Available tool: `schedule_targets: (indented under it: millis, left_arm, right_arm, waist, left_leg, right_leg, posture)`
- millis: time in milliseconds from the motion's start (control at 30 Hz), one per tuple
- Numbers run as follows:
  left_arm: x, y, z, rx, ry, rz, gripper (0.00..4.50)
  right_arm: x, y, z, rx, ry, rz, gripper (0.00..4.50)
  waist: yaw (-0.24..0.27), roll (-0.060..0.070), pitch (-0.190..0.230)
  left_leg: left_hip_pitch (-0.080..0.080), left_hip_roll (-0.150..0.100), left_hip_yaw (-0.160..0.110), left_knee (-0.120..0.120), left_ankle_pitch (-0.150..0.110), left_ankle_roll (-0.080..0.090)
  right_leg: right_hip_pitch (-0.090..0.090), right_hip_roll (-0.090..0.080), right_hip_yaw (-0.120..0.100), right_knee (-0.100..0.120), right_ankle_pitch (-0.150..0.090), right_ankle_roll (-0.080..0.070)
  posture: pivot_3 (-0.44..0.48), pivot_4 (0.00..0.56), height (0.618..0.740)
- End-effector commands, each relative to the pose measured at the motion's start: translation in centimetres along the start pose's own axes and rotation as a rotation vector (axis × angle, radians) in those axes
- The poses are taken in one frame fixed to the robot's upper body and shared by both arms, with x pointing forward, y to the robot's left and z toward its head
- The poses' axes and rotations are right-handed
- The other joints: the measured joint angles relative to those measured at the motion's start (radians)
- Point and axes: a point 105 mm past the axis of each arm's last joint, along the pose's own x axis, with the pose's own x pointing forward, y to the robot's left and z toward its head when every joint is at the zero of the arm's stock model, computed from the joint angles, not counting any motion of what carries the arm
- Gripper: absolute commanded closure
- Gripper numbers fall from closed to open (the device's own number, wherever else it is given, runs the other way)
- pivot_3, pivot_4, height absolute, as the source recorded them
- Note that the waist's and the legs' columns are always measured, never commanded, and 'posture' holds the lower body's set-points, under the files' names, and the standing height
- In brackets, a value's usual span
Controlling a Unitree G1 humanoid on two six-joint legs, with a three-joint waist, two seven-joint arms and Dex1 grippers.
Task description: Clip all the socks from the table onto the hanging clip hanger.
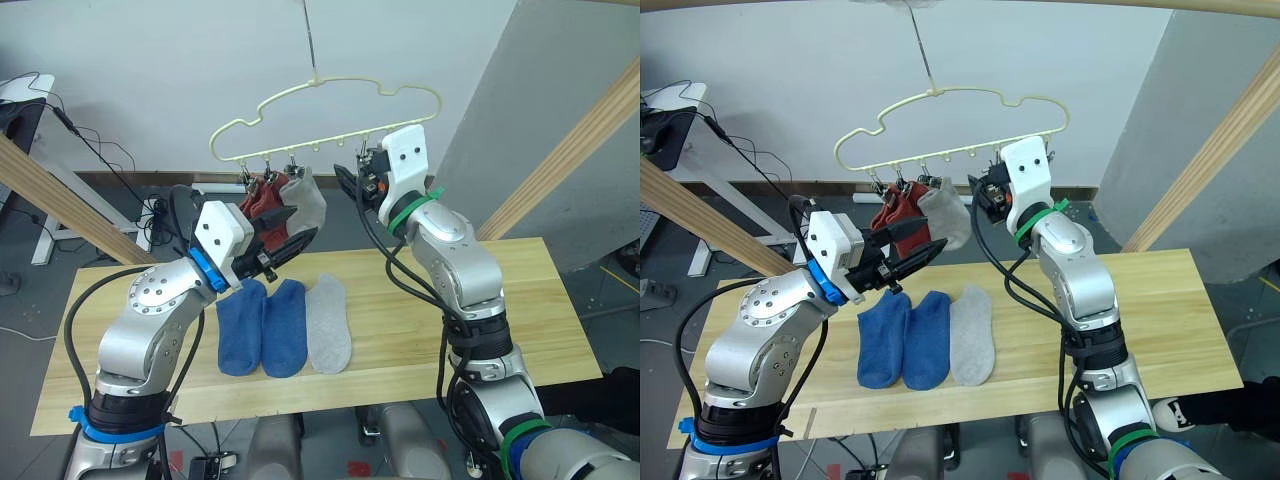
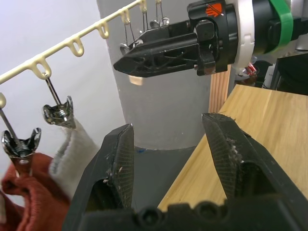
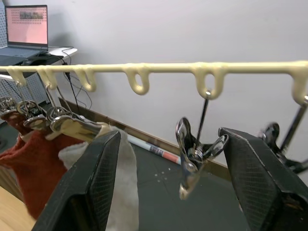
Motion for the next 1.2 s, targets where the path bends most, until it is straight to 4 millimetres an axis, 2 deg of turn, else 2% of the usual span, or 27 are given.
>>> schedule_targets:
  millis: [33,900,1000,1100,1133,1167,1200]
  left_arm:
    - [-0.1,-0.1,0.4,0.024,-0.024,-0.005,1.99]
    - [0.4,-0.6,0.7,0.024,-0.034,-0.007,1.99]
    - [0.5,-0.6,0.7,0.023,-0.034,-0.006,1.99]
    - [0.6,-0.7,0.7,0.021,-0.034,-0.006,1.99]
    - [0.6,-0.7,0.7,0.021,-0.034,-0.006,1.99]
    - [0.6,-0.8,0.7,0.021,-0.033,-0.005,1.99]
    - [0.6,-0.8,0.7,0.020,-0.033,-0.005,1.99]
  right_arm:
    - [0.2,0.7,1.6,-0.005,-0.066,0.022,1.13]
    - [1.4,1.1,2.1,0.028,-0.115,0.025,1.13]
    - [1.5,1.1,2.2,0.029,-0.118,0.021,1.70]
    - [1.6,1.0,2.2,0.032,-0.120,0.017,2.67]
    - [1.7,0.9,2.2,0.032,-0.120,0.016,3.14]
    - [1.7,0.9,2.1,0.033,-0.121,0.016,3.29]
    - [1.7,0.9,2.1,0.032,-0.121,0.015,3.68]
  waist:
    - [0.000,0.000,0.000]
    - [0.001,0.000,0.000]
    - [0.001,0.000,0.000]
    - [0.001,0.000,0.000]
    - [0.001,0.000,0.000]
    - [0.001,0.000,0.000]
    - [0.001,0.000,0.000]
  left_leg:
    - [0.000,0.000,0.000,0.000,0.000,0.000]
    - [0.000,0.000,0.000,0.000,0.000,0.000]
    - [0.000,0.000,0.000,0.000,0.000,0.000]
    - [0.000,0.000,0.000,0.000,0.000,0.000]
    - [0.000,0.000,0.000,0.000,0.000,0.000]
    - [0.000,0.000,0.000,0.000,0.000,0.000]
    - [0.000,0.000,0.000,0.000,0.000,0.000]
  right_leg:
    - [0.000,0.000,0.000,0.000,0.000,0.000]
    - [0.000,0.000,0.000,0.000,0.000,0.000]
    - [0.000,0.000,0.000,0.000,0.000,0.000]
    - [0.000,0.000,0.000,0.000,0.000,0.000]
    - [0.000,0.000,0.000,0.000,0.000,0.000]
    - [0.000,0.000,0.000,0.000,0.000,0.000]
    - [0.000,0.000,0.000,0.000,0.000,0.000]
  posture:
    - [-0.129,0.275,0.740]
    - [-0.110,0.273,0.740]
    - [-0.110,0.273,0.740]
    - [-0.110,0.273,0.740]
    - [-0.110,0.273,0.740]
    - [-0.110,0.273,0.740]
    - [-0.110,0.273,0.740]
